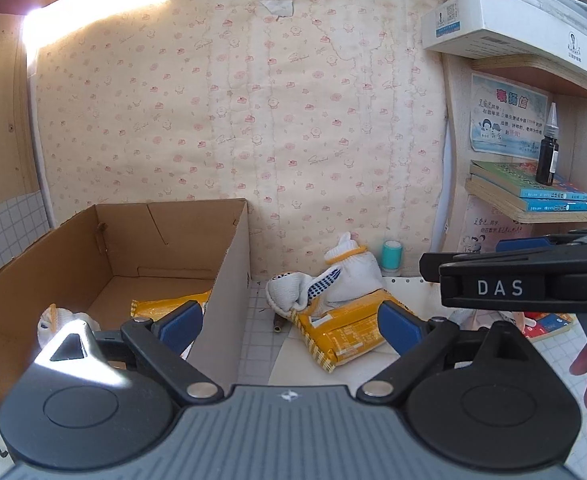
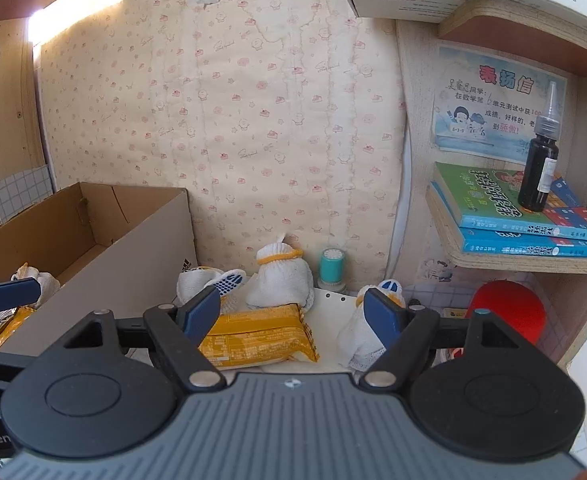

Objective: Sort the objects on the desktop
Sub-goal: 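Move both open tools back from the box toward the pile, then close left tool on another yellow chip bag while right tool reaches a white knit glove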

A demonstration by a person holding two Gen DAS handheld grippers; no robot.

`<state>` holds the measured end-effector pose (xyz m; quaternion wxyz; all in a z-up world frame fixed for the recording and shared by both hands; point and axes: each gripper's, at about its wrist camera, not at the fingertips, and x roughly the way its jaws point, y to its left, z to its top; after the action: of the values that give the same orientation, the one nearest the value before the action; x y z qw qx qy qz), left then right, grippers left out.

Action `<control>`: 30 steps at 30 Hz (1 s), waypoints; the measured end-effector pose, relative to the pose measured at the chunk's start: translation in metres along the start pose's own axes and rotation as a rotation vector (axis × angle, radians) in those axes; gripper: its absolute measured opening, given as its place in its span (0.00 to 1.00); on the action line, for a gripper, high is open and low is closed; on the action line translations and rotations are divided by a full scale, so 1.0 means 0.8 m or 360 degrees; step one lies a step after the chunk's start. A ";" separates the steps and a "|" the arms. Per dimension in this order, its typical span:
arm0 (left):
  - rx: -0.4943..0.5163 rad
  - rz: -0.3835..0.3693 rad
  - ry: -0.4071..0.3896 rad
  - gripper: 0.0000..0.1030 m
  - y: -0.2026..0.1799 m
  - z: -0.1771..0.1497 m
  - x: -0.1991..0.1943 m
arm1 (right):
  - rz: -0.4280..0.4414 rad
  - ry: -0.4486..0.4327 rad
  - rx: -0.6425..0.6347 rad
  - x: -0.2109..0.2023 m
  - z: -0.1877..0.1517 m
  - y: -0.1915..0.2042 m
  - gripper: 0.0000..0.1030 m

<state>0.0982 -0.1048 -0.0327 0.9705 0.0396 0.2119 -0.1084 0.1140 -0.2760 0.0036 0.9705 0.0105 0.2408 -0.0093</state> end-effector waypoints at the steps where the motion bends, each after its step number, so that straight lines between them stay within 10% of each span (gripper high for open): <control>1: 0.0007 0.0006 -0.0012 0.95 -0.003 -0.001 0.001 | -0.0003 0.0003 0.0001 0.001 -0.001 -0.003 0.75; 30: 0.0098 -0.0072 -0.0039 0.97 -0.048 -0.028 0.075 | -0.0068 0.0031 0.0099 0.022 -0.021 -0.059 0.75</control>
<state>0.1334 -0.1511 -0.0794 0.9686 0.0634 0.1972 -0.1372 0.1209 -0.3234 -0.0202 0.9669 0.0357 0.2499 -0.0374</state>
